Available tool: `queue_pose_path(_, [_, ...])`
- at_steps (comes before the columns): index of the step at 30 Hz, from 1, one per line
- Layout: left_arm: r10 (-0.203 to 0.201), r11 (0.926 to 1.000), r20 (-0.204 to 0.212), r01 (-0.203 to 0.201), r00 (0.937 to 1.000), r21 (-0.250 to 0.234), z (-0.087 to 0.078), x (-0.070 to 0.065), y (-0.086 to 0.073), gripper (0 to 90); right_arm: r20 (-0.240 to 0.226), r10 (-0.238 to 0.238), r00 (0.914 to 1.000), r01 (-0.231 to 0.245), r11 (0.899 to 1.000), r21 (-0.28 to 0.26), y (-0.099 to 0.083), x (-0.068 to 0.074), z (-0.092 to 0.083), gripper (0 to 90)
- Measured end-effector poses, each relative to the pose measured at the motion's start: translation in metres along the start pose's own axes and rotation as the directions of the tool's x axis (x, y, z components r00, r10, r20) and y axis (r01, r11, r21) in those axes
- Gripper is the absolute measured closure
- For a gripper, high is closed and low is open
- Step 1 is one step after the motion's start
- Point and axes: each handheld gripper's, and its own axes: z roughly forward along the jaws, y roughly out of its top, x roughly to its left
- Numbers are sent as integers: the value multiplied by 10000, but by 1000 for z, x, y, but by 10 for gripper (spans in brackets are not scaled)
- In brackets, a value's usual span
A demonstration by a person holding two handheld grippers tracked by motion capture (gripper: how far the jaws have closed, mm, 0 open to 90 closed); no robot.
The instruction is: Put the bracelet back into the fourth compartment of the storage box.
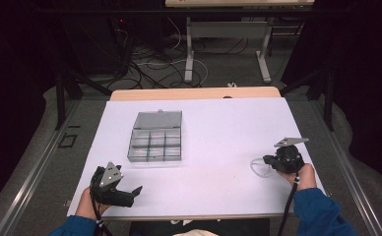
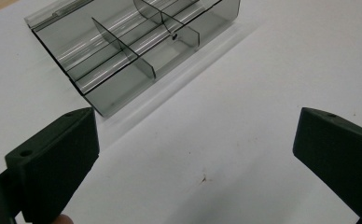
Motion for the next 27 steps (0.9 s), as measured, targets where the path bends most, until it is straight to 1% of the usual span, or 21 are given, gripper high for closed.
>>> queue_pose_path(7, [-1,10000,4,1,10000,10,0,0,0,5,-455,83,9989,-103,9989,-455,3,5,-9,862])
queue_pose_path(12, [-16,10000,26,16,10000,-25,0,0,0,5,-648,-8,9979,-39,9974,-722,5,10,-15,863])
queue_pose_path(13, [-19,10000,21,19,10000,-45,0,0,0,5,-542,4,9985,-49,9965,-829,5,11,-16,863])
queue_pose_path(14, [-19,10000,21,19,10000,-45,0,0,0,4,-680,-40,9977,-17,9965,-831,5,11,-17,863])
queue_pose_path(15, [-19,10000,22,20,10000,-56,0,0,0,4,-686,-139,9975,74,9955,-945,6,12,-18,863])
queue_pose_path(17, [-16,10000,35,16,10000,-34,0,0,0,5,-779,-126,9969,43,9945,-1047,7,15,-19,863])
queue_pose_path(19, [-20,10000,32,20,10000,-28,0,0,0,4,-696,-273,9972,189,9929,-1174,8,17,-20,864])
queue_pose_path(20, [-27,10000,34,27,10000,-20,0,0,0,5,-737,-184,9971,99,9934,-1140,8,18,-21,864])
queue_pose_path(23, [-24,10000,37,24,10000,-15,0,0,0,5,-708,-383,9968,290,9913,-1281,10,20,-22,864])
queue_pose_path(24, [-17,10000,49,17,10000,34,0,0,0,5,-782,-299,9965,197,9916,-1280,11,23,-22,864])
queue_pose_path(25, [-21,10000,50,20,10000,37,0,0,0,5,-751,-453,9961,354,9911,-1286,11,23,-22,864])
queue_pose_path(26, [-18,10000,54,18,10000,39,0,0,0,5,-809,-356,9961,248,9911,-1306,12,25,-22,864])
queue_pose_path(27, [-18,10000,54,18,10000,39,0,0,0,4,-765,-561,9955,453,9896,-1363,13,25,-21,864])
